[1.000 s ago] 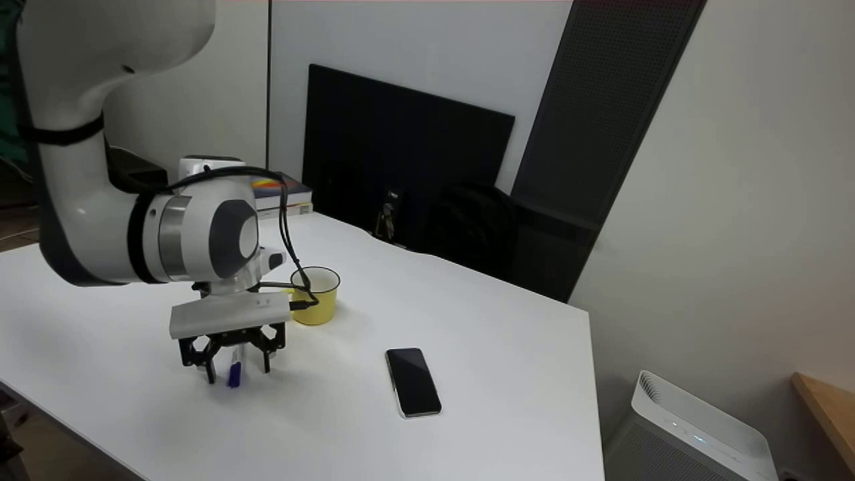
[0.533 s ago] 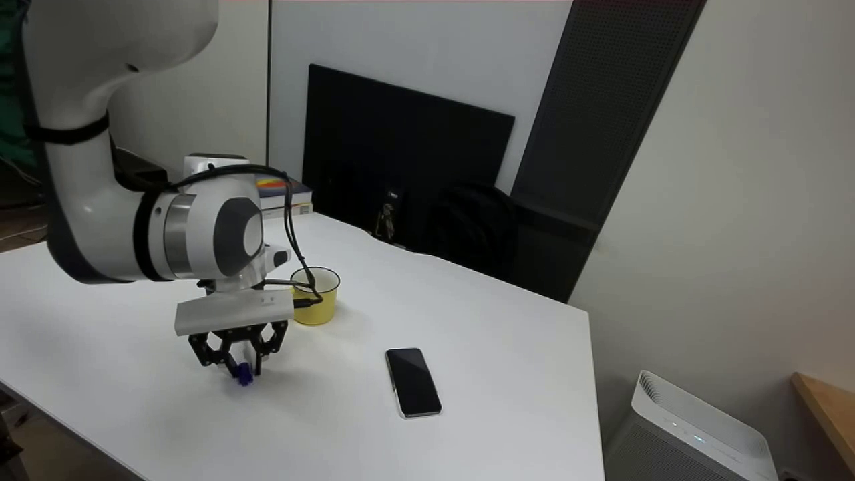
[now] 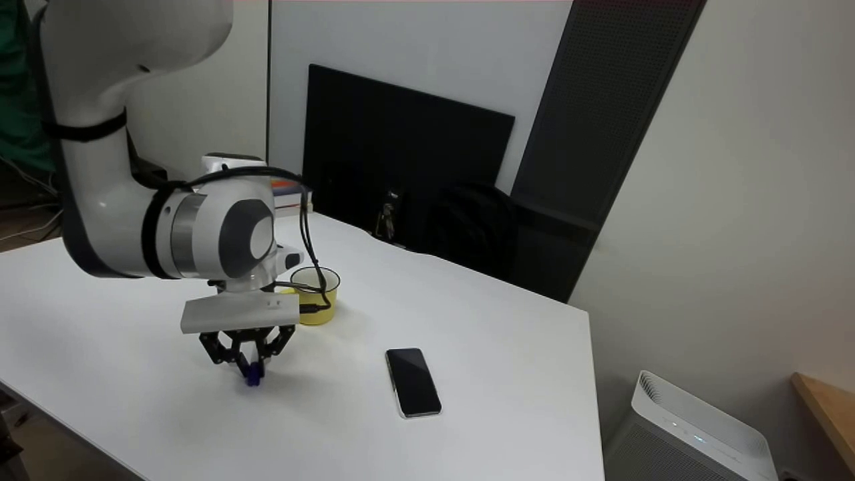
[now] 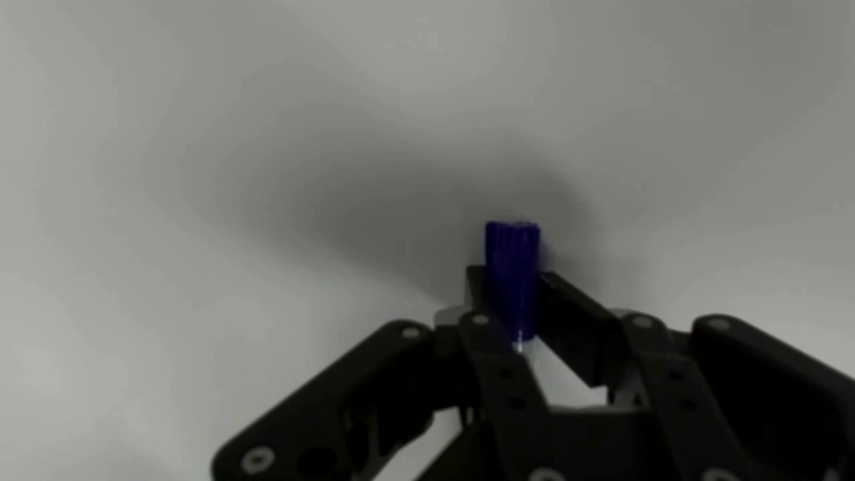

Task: Put the marker in the cup

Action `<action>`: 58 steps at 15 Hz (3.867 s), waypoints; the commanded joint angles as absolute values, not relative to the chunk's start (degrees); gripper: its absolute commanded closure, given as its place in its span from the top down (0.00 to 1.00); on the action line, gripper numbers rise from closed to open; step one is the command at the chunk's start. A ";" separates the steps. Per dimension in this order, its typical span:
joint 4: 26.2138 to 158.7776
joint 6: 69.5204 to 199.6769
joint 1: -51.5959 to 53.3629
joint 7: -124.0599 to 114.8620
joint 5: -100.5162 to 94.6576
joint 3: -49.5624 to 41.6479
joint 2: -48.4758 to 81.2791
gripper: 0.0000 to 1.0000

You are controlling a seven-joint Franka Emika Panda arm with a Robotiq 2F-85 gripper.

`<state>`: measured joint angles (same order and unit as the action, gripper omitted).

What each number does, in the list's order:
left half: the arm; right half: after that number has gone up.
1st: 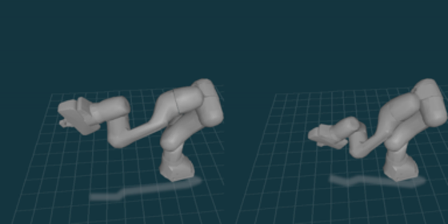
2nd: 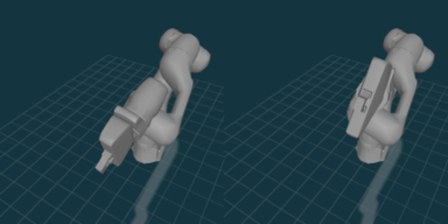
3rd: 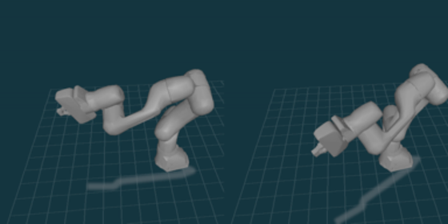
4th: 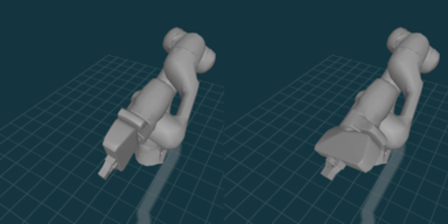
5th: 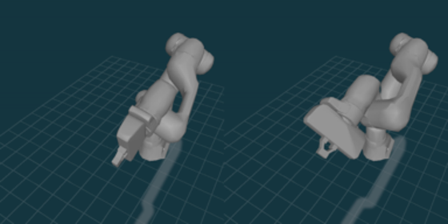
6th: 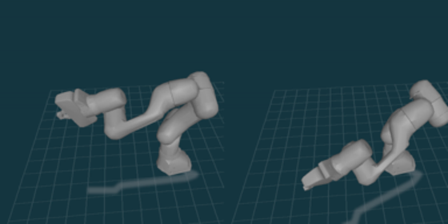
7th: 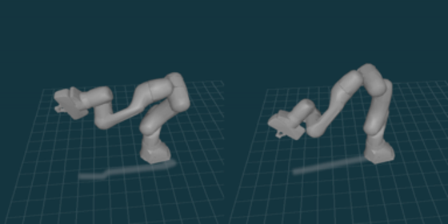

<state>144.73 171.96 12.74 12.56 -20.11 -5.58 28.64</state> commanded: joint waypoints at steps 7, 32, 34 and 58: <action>143.23 161.23 7.09 14.26 -19.01 -2.24 23.78 0.06; 119.22 116.49 -2.05 32.19 -1.24 4.08 18.81 0.06; 114.36 108.96 -2.32 32.46 1.38 4.08 21.00 0.06; 73.25 74.57 -8.16 27.56 10.01 3.93 48.64 0.22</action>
